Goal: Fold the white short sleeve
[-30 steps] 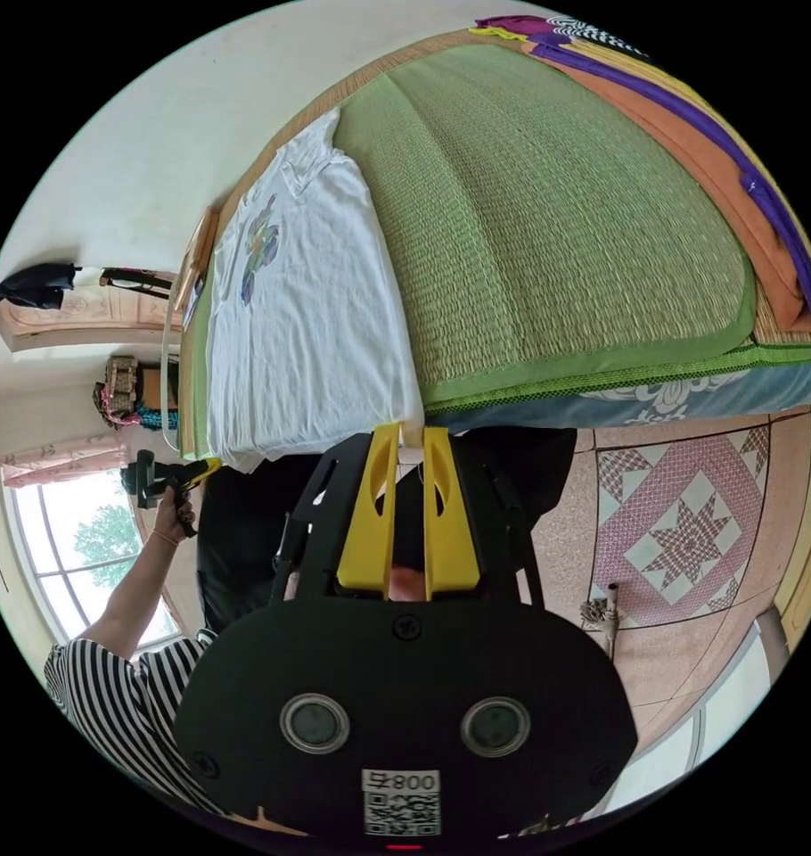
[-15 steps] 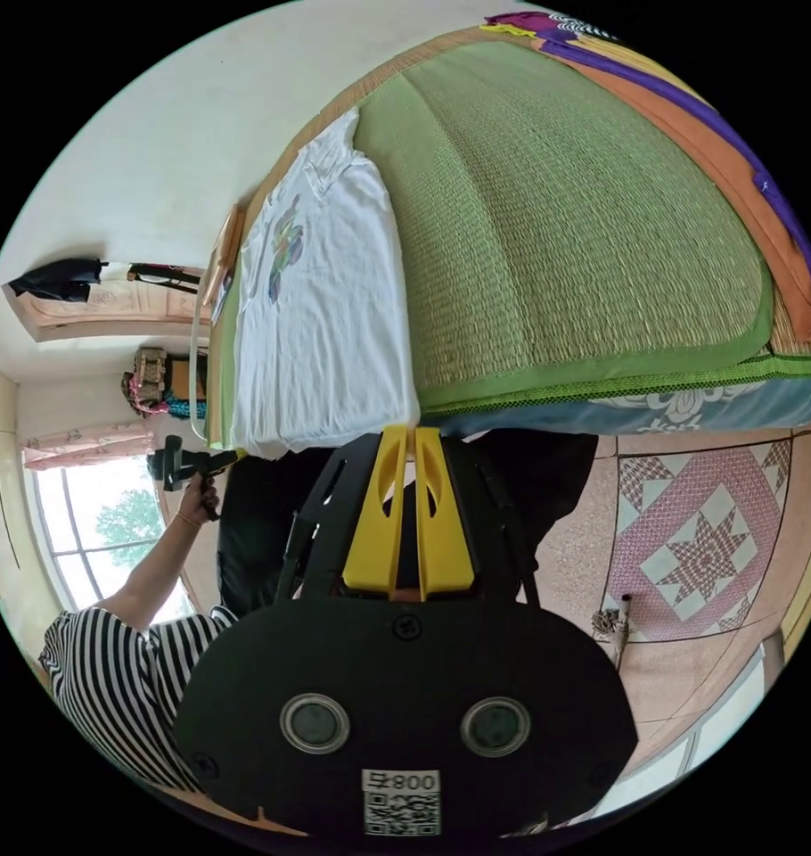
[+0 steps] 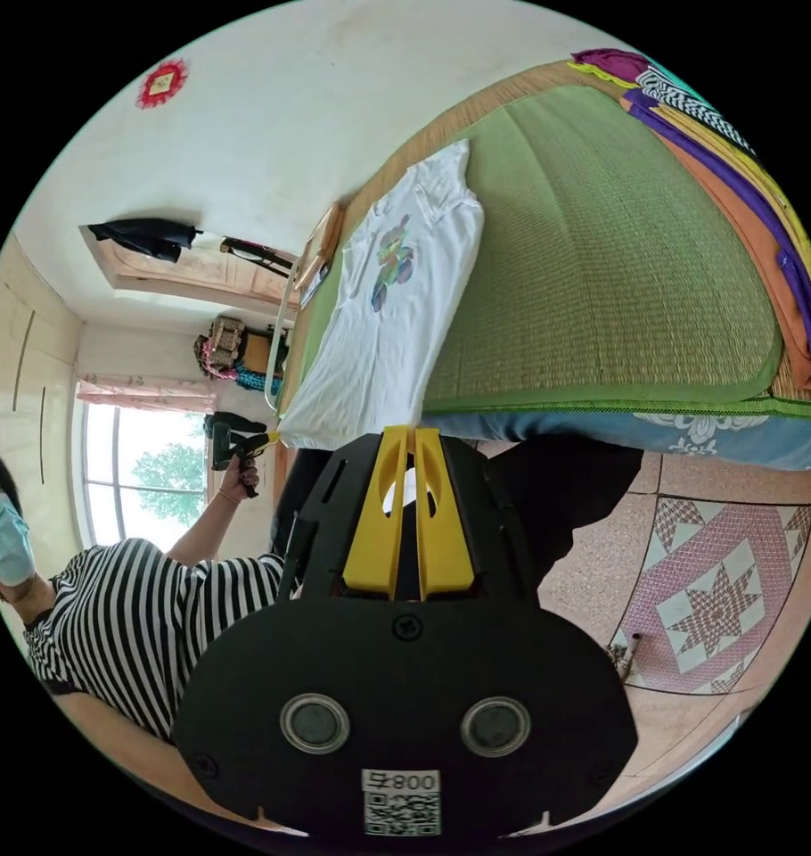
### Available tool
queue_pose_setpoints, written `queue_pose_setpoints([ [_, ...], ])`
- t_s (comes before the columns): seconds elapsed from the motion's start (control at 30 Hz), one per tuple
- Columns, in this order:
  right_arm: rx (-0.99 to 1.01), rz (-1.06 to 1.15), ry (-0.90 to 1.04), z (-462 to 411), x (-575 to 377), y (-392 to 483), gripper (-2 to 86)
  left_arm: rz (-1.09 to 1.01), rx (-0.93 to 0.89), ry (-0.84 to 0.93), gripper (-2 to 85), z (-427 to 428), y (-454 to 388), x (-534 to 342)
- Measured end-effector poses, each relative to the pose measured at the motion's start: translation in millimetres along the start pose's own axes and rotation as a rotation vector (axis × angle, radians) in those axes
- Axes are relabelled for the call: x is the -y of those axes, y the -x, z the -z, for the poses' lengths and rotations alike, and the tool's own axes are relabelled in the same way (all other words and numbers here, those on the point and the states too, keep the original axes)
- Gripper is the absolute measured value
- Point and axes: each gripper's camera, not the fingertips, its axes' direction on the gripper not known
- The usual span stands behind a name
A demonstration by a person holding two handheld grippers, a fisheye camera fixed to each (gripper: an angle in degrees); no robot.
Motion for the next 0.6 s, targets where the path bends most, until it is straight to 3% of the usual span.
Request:
queue_pose_setpoints([
  [0.6,0.107,0.131,-0.058,40.6,-129.4,66.3,0.8,-0.038,-0.169,-0.165,0.2,108.8,-22.5,-160.6],
])
